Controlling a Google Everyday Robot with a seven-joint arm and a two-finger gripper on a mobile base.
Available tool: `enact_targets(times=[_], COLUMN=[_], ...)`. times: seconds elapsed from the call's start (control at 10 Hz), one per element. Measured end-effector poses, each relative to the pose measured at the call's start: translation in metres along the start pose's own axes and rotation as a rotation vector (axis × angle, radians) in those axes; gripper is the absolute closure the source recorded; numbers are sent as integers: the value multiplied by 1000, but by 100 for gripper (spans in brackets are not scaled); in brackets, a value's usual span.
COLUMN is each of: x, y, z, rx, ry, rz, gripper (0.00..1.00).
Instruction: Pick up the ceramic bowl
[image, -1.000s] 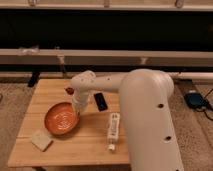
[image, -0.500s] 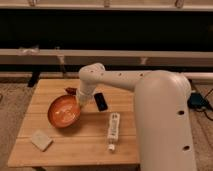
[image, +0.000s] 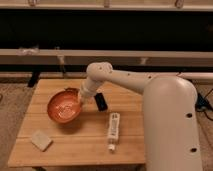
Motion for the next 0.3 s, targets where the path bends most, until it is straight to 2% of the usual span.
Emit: enact_targets(times=[0.3], x=[0], y=[2], z=[1], rx=[-4], ry=[2], rz=[-3], gripper=[100])
